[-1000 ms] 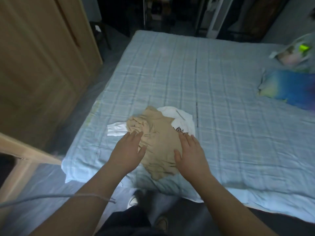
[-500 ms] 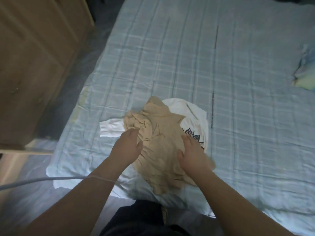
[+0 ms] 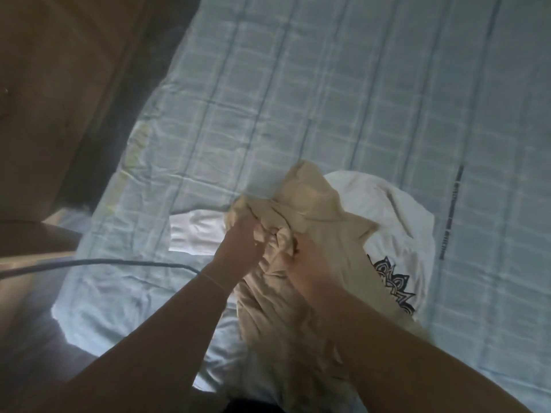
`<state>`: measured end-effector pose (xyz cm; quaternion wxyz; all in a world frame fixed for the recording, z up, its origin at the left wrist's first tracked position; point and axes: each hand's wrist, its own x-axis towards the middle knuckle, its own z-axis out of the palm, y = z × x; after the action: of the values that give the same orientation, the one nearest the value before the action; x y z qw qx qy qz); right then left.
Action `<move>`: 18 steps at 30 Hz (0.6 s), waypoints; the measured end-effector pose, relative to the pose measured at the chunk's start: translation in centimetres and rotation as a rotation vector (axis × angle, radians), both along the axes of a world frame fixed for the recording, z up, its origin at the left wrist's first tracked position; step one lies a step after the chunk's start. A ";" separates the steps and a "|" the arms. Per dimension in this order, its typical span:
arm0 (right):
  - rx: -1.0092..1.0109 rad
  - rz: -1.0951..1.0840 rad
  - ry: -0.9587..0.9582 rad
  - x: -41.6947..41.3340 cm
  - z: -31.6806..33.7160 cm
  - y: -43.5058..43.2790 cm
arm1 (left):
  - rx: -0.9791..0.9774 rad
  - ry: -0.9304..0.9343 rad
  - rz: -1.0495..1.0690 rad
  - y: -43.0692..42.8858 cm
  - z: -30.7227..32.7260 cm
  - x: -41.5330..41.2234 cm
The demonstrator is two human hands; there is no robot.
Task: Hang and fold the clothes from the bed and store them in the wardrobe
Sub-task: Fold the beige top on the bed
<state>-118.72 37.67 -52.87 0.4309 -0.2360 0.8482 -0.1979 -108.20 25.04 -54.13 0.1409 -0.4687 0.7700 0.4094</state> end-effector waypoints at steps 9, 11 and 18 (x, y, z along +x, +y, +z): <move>-0.098 -0.126 0.042 -0.9 2.6 -0.3 | 0.296 0.070 0.167 0.4 3.6 -0.3; -0.200 -0.182 0.034 -1.6 5.1 1.6 | 0.340 0.131 0.154 1.3 5.6 -0.3; -0.317 -0.557 -0.289 -2.5 11.8 10.7 | 0.111 0.458 -0.145 7.1 13.9 -0.3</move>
<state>-121.27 48.41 -41.11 0.4339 -0.0292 0.7692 -0.4682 -108.53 32.16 -40.26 0.0174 -0.2989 0.7898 0.5353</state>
